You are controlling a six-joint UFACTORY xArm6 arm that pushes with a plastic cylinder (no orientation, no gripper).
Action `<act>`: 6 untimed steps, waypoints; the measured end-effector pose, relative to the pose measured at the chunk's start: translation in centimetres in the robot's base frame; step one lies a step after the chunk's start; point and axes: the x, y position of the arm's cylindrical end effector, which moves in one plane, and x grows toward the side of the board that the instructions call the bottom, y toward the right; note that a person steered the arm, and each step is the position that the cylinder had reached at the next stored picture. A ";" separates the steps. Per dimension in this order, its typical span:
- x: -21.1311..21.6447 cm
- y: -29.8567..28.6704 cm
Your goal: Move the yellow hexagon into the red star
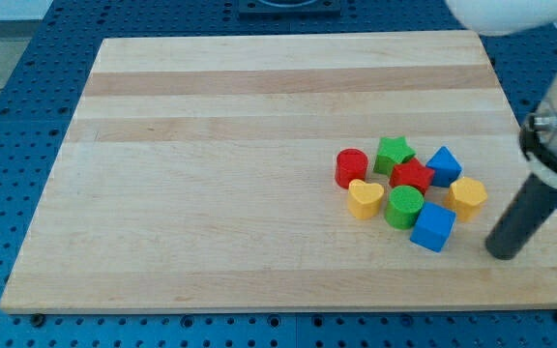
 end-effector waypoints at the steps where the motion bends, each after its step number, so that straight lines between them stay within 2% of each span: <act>1: -0.1 2.4; 3: -5.3 2.4; 6: -7.4 -4.8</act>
